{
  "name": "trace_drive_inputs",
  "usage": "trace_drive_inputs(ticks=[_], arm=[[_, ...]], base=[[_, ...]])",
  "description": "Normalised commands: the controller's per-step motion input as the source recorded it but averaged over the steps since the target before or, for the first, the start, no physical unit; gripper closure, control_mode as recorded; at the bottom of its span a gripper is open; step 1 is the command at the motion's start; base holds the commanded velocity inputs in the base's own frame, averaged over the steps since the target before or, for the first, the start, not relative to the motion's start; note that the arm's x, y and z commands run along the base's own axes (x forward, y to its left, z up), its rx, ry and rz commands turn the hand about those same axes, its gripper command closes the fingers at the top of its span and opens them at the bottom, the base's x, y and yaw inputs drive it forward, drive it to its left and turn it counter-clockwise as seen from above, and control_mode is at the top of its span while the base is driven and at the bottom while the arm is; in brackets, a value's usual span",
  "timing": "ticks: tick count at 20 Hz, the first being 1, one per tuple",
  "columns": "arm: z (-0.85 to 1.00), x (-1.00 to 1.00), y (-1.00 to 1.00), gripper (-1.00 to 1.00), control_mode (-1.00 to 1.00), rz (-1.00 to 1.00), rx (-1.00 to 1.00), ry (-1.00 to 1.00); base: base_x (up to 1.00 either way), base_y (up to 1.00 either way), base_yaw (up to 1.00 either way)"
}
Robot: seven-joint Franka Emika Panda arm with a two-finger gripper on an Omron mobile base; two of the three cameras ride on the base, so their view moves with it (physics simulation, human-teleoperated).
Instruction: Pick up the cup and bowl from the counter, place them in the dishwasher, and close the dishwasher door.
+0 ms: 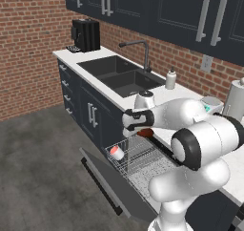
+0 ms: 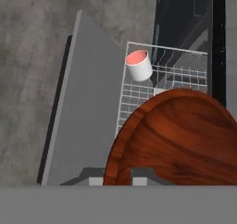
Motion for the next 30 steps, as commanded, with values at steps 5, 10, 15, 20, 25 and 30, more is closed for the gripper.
trace_drive_inputs(ticks=[5,10,15,20,25,30], arm=[[-0.67,0.0,0.06,1.0,-1.0,0.06,0.12,0.09],[-0.59,0.0,0.21,1.0,-1.0,0.0,0.0,0.02],[-0.38,0.14,0.12,1.0,-1.0,0.0,-0.05,0.02],[-0.42,0.05,-0.01,1.0,-1.0,0.0,-0.01,0.0],[-0.71,0.01,0.0,1.0,-1.0,0.0,-0.06,0.0],[-0.67,0.1,0.0,1.0,-1.0,0.0,-0.04,-0.02]], base=[[0.0,0.0,0.0],[0.0,0.0,0.0],[0.0,0.0,0.0],[0.0,0.0,0.0],[0.0,0.0,0.0],[0.0,0.0,0.0]])
